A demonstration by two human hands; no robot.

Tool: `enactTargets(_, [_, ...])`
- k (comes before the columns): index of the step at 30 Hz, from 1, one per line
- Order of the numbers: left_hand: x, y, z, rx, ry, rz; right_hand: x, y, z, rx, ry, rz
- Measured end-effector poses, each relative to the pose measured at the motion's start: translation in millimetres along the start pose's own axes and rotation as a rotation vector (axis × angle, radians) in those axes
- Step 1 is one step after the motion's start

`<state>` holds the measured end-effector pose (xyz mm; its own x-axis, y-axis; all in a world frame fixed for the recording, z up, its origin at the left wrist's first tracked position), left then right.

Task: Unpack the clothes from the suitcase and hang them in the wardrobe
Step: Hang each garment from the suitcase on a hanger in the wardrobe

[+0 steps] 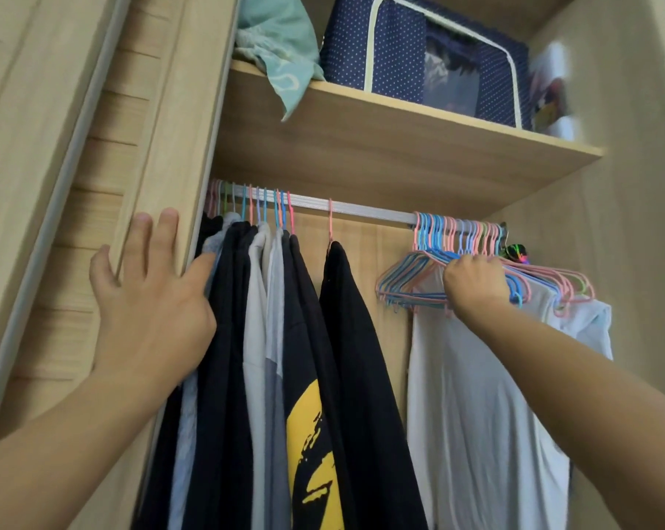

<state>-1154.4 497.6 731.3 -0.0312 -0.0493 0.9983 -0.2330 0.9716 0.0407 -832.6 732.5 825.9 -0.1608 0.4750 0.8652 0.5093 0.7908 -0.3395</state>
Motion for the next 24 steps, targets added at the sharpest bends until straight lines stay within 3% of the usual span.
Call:
enactTargets(6, [-0.6,1.6,0.6,0.005,0.011,-0.031,13.0,-16.1,5.7,0.427,0.092,0.025])
enactTargets(15, [0.1,2.7,5.6,-0.023,0.001,-0.033,-11.9,-18.1,-4.5,0.429,0.130,-0.093])
enactTargets(19, [-5.2,-4.4,-5.7,-0.001,-0.017,0.041,-58.5,2.5,-39.8,0.593,0.191,-0.158])
enactTargets(22, [-14.5,-11.5,-15.1,-0.180,-0.251,0.154,-126.2,31.1,-68.6,0.871,0.226,-0.078])
enactTargets(24, [-31.1,-25.3,-57.3,-0.406,-0.264,0.140,-191.2,57.8,-92.8,1.059,0.250,0.018])
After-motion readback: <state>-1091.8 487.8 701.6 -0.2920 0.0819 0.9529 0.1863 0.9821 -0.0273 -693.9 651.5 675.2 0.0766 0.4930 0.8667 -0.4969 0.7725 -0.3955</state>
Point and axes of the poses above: each hand's wrist, its own x-axis towards the middle knuckle, its own y-axis out of the palm, z = x × y, the point moved 5 cm from there along x, towards the middle knuckle, and after that the axes turned 14 degrees about -x, right-handed, at the moved point
